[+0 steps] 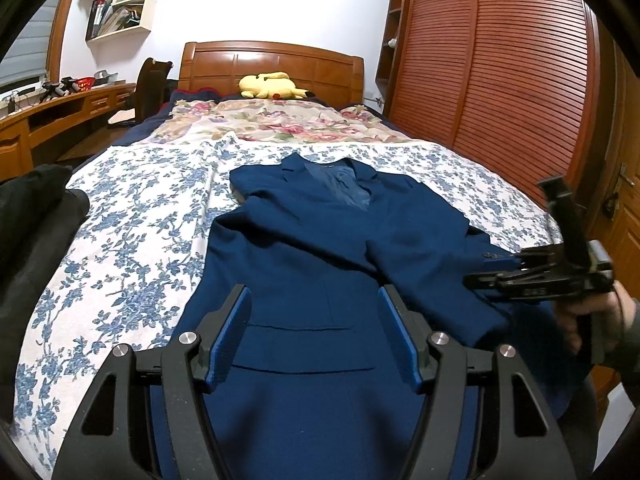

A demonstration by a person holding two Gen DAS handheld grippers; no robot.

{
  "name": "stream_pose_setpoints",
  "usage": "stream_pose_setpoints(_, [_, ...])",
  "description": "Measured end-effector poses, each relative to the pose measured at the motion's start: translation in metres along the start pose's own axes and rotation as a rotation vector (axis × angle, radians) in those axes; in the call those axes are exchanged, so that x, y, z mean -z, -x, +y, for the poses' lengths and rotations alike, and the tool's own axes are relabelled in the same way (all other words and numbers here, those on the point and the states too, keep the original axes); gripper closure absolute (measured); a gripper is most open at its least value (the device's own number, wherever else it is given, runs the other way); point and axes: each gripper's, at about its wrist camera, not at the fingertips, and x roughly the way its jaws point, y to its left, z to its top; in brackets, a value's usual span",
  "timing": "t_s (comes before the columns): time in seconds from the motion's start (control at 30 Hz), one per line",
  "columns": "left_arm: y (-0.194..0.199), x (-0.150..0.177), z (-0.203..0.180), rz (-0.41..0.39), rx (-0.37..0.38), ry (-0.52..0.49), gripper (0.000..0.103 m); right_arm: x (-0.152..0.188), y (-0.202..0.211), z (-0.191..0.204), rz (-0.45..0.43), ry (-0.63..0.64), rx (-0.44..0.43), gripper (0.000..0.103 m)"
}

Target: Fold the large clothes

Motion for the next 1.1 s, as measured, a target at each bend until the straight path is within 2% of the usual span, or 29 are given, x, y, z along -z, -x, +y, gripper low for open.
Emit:
stream_pose_setpoints(0.1, [0.004,0.001,0.006,-0.005,-0.006,0.006,0.037,-0.008,-0.016,-0.005,-0.005,-0.034,-0.056,0.053])
stream_pose_setpoints(0.2, [0.007,0.001,0.010,-0.008,-0.009,0.010,0.037,-0.017,-0.018,0.003,-0.032,-0.024,-0.113,0.094])
stream_pose_setpoints(0.3, [0.011,0.000,0.015,-0.016,-0.015,0.011,0.037,-0.027,-0.012,0.025,-0.062,0.025,-0.128,0.097])
stream_pose_setpoints(0.5, [0.017,0.001,0.025,-0.021,-0.033,0.024,0.037,-0.041,0.001,0.068,-0.121,0.100,-0.189,0.097])
stream_pose_setpoints(0.67, [0.021,0.002,0.032,-0.023,-0.047,0.036,0.037,-0.050,0.003,0.108,-0.128,0.157,-0.245,0.096])
stream_pose_setpoints(0.8, [0.023,0.003,0.038,-0.022,-0.055,0.042,0.037,-0.057,0.001,0.118,-0.144,0.176,-0.262,0.092])
stream_pose_setpoints(0.87, [0.024,0.003,0.040,-0.023,-0.057,0.045,0.037,-0.056,0.003,0.114,-0.152,0.183,-0.265,0.086])
stream_pose_setpoints(0.93, [0.024,0.002,0.040,-0.023,-0.058,0.047,0.037,-0.056,0.010,0.110,-0.167,0.176,-0.266,0.070])
stream_pose_setpoints(1.0, [0.024,0.003,0.040,-0.023,-0.058,0.046,0.037,-0.054,0.014,0.104,-0.177,0.171,-0.266,0.063])
stream_pose_setpoints(1.1, [0.024,0.003,0.040,-0.021,-0.057,0.041,0.037,-0.045,0.022,0.095,-0.189,0.167,-0.253,0.062])
